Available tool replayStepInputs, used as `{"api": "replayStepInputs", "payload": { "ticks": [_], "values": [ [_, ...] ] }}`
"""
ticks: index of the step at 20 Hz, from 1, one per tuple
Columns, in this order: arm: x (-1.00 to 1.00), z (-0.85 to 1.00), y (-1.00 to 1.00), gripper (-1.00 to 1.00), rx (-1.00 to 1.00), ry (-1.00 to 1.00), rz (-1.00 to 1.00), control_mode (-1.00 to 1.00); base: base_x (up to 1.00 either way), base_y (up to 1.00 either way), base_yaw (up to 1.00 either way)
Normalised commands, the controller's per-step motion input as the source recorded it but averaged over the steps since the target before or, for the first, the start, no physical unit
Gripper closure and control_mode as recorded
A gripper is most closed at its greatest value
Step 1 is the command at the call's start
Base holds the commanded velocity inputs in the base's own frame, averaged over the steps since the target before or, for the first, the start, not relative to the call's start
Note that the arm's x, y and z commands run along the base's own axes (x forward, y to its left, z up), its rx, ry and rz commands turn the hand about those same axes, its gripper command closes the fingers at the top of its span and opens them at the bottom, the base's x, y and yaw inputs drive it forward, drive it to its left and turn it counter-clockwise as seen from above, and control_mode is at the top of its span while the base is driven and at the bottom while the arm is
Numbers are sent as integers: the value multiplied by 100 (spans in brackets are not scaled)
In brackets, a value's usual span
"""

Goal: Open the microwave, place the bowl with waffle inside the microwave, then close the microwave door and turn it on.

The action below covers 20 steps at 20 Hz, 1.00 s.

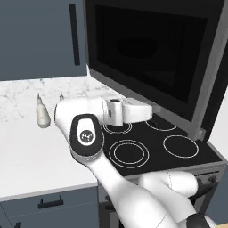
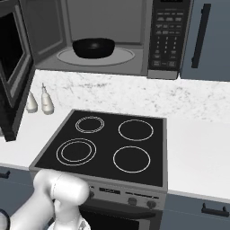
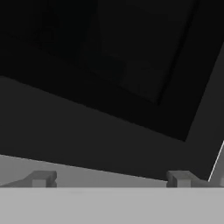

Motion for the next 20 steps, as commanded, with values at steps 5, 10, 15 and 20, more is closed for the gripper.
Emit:
{"api": "replayStepInputs", "payload": {
  "ticks": [5,10,15,20],
  "values": [
    [18,3,-74,-100,26,-7,21,-100,0,0,0],
    [24,7,-59,-100,22,-9,23,-100,0,0,0],
    [31,8,-48,-100,18,-11,26,-100,0,0,0],
    [50,2,-25,-100,14,-9,34,-100,0,0,0]
  ]
}}
